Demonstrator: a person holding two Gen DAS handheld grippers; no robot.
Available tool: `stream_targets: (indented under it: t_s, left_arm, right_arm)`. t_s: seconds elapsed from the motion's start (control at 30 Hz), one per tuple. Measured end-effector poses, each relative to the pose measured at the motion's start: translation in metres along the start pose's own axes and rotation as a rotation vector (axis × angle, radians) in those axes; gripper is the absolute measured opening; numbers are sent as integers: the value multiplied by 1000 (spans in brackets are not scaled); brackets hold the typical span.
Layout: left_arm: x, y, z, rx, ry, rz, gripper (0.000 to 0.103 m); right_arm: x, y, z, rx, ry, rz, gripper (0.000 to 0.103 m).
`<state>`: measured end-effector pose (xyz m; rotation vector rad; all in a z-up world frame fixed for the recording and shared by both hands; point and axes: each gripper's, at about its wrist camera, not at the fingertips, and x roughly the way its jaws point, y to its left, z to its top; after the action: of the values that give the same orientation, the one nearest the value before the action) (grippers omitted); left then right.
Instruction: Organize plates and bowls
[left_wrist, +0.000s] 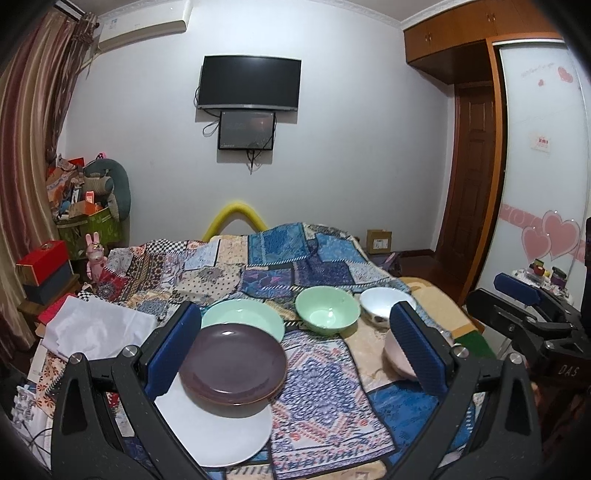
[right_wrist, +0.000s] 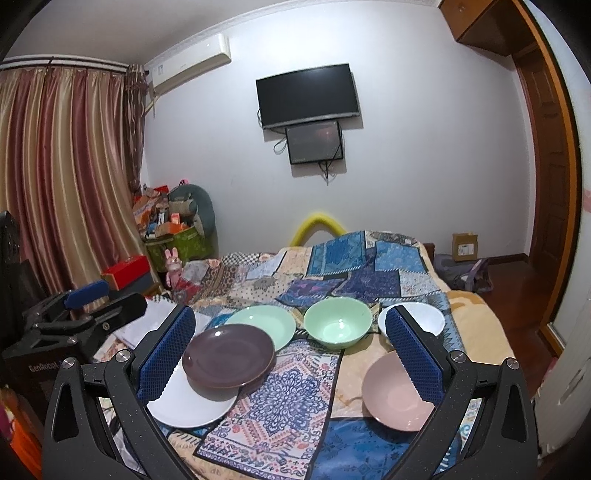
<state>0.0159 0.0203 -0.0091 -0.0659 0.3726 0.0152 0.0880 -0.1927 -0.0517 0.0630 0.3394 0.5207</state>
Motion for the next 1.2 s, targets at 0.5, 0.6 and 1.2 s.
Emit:
stream_targets:
  t_s: [0.5,0.6,1.2]
  left_arm:
    - [53,85,-21,14,177,106,103]
    - [71,108,-27,-16,223,95,103]
    - [197,189,-74,-83,487,62,73]
  right_arm:
    - [61,16,-10,2,134,41,103]
    - [79,20,-13,-2,168,52,103]
    - [202,31,-58,-3,430,80,78]
